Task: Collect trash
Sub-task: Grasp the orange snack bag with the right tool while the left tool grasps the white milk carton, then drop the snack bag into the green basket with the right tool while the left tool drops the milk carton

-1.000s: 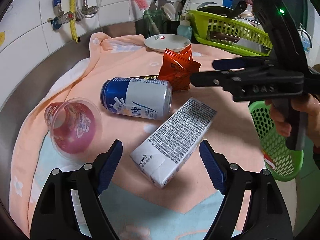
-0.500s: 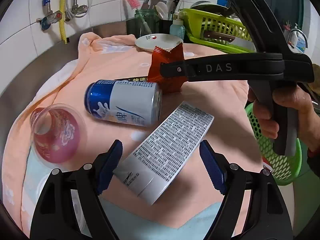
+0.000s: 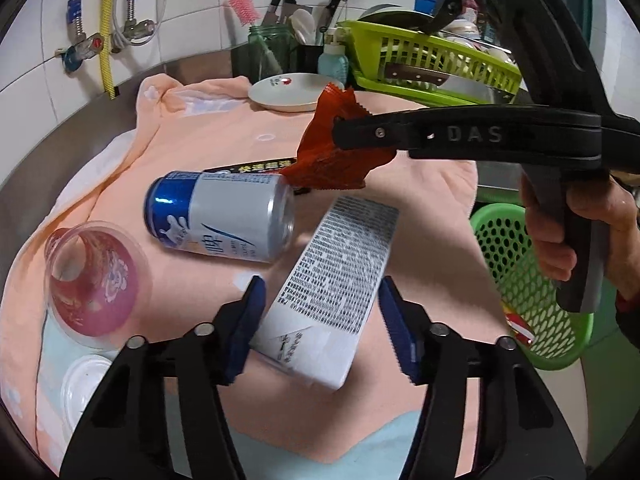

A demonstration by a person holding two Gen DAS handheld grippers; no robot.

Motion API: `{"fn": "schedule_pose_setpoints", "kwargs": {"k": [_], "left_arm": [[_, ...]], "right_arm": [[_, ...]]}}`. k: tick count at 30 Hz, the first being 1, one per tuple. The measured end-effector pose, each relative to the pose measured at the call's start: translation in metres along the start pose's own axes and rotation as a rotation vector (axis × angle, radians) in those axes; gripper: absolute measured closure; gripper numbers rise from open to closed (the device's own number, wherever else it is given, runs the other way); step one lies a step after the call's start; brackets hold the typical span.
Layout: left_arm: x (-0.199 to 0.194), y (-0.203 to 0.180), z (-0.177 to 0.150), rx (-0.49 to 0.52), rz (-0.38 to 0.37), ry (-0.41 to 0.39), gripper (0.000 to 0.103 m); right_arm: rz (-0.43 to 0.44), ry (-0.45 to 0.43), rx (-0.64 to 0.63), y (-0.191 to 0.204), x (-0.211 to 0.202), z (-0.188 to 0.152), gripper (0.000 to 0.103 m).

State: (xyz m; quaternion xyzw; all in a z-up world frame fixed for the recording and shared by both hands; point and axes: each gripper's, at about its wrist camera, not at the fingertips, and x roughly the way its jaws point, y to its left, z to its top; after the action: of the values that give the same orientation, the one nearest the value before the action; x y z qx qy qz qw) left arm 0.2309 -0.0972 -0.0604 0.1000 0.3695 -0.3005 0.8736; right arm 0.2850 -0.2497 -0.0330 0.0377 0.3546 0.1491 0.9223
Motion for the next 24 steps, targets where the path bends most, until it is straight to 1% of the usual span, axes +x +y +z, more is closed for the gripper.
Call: {"fn": "schedule_pose_setpoints", "kwargs": {"k": [4,5,7,13,18,22,24], "left_arm": [[-0.002,-0.008,-0.001,0.011,0.0,-0.001,0.057],[-0.003,-0.012,-0.002,0.015,0.004,0.0,0.061],[-0.005,-0.016,-0.002,0.016,0.011,0.001,0.063],[-0.013,-0.031,-0.008,0.016,0.024,0.007,0.064],[-0.024,-0.043,-0.012,0.003,0.005,-0.003,0.064],[-0.034,-0.062,-0.012,0.023,-0.022,-0.021,0.064],[-0.039,-0.073,-0.012,0.034,-0.037,-0.034,0.064]], "right_arm": [[0.003,-0.019,0.014,-0.004,-0.019,-0.006,0.071],[0.003,-0.023,0.016,-0.005,-0.023,-0.008,0.071],[0.005,-0.031,0.023,-0.007,-0.032,-0.01,0.071],[0.003,-0.057,0.045,-0.012,-0.068,-0.027,0.072],[-0.017,-0.069,0.054,-0.02,-0.1,-0.049,0.072],[-0.069,-0.076,0.061,-0.032,-0.13,-0.072,0.072],[-0.119,-0.069,0.071,-0.045,-0.146,-0.089,0.072]]}}
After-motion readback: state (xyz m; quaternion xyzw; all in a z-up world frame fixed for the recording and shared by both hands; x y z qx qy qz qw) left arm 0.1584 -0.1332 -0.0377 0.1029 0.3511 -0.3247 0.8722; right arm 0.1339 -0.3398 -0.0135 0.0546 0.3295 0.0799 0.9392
